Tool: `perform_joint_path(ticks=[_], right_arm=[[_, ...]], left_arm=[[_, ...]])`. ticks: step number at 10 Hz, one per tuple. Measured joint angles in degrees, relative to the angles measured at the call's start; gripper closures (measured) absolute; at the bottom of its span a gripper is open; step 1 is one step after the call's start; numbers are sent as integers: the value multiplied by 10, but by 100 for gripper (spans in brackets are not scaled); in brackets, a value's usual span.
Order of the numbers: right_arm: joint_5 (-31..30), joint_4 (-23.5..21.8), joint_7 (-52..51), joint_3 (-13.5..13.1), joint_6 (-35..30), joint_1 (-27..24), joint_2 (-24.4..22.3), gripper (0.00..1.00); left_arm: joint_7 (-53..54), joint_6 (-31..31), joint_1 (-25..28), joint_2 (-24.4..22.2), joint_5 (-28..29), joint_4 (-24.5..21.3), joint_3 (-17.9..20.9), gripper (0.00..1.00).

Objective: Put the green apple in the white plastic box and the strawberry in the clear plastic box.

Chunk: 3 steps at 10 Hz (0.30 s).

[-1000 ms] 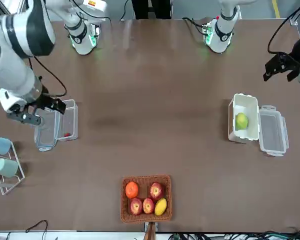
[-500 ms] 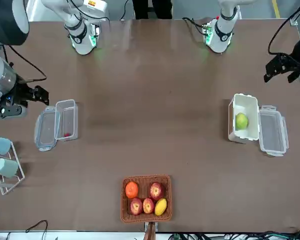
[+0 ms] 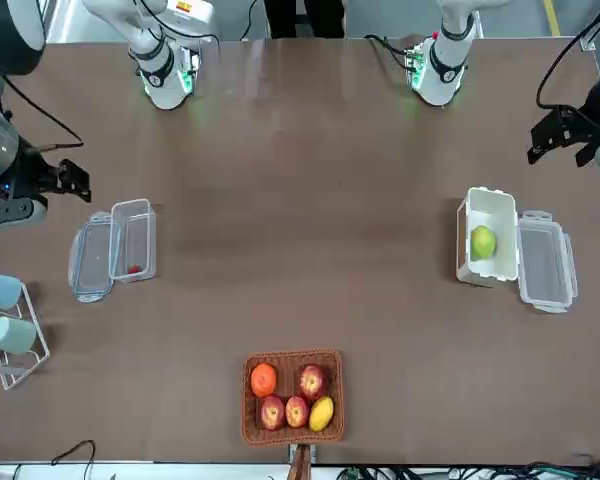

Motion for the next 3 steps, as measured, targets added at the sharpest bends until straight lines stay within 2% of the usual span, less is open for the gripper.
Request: perform_joint_path(ticks=[3], right_arm=[[1,1,0,-13,-4,0,-9,0]], left_arm=[[0,0,0,0,0,0,0,0]])
